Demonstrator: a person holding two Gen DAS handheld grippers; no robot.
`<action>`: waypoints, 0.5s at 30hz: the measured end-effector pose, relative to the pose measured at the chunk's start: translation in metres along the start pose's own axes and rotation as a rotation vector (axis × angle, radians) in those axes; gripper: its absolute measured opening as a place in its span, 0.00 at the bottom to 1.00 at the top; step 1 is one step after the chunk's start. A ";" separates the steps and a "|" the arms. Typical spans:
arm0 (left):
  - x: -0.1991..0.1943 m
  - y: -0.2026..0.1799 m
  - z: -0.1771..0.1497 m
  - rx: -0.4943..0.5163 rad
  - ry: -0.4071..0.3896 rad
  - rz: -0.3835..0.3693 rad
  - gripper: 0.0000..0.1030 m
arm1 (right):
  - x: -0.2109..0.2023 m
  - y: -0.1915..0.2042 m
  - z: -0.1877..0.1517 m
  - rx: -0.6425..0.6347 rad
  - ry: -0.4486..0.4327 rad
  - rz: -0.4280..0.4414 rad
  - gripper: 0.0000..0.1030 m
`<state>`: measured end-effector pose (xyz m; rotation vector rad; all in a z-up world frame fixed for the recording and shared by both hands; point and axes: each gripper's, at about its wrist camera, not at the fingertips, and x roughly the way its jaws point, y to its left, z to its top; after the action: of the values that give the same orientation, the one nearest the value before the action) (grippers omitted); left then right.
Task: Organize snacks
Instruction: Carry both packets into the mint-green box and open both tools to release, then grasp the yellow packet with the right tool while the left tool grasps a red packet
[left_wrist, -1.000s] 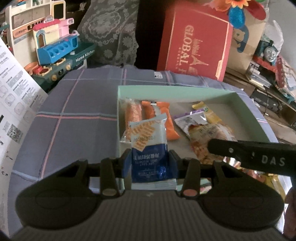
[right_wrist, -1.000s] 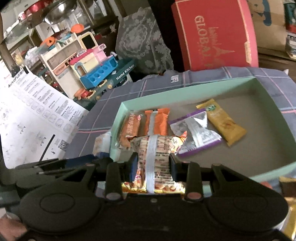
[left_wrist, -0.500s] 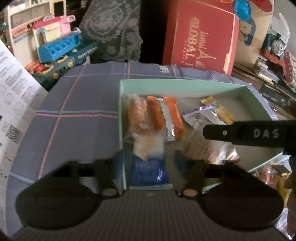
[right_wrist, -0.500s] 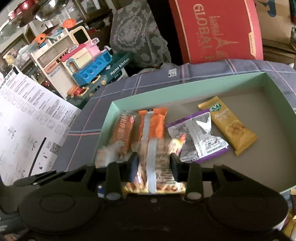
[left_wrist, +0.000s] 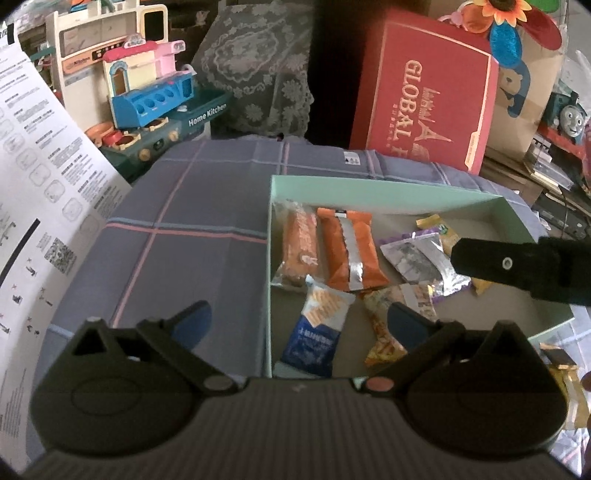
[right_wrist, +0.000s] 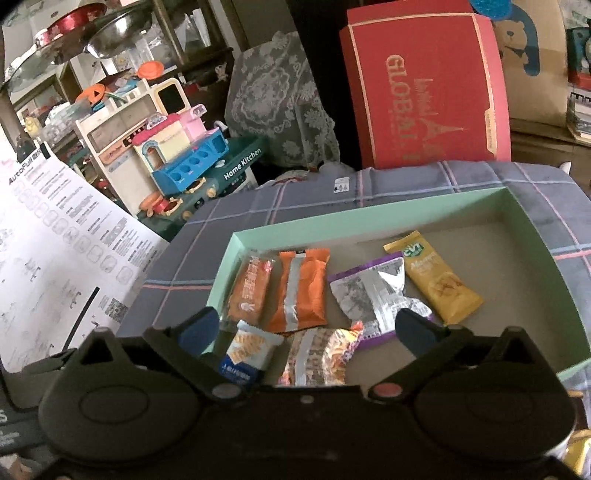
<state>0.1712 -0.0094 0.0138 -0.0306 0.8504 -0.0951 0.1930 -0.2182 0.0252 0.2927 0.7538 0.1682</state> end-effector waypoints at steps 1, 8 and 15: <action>-0.003 -0.001 -0.001 0.005 -0.001 0.001 1.00 | -0.003 -0.001 -0.001 0.001 0.000 0.000 1.00; -0.027 -0.012 -0.009 0.022 -0.012 -0.002 1.00 | -0.032 -0.004 -0.011 -0.009 -0.015 0.007 1.00; -0.049 -0.025 -0.030 0.053 0.000 -0.035 1.00 | -0.065 -0.012 -0.029 -0.014 -0.028 0.015 1.00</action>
<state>0.1148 -0.0293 0.0320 0.0040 0.8476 -0.1506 0.1266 -0.2405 0.0432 0.2866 0.7227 0.1832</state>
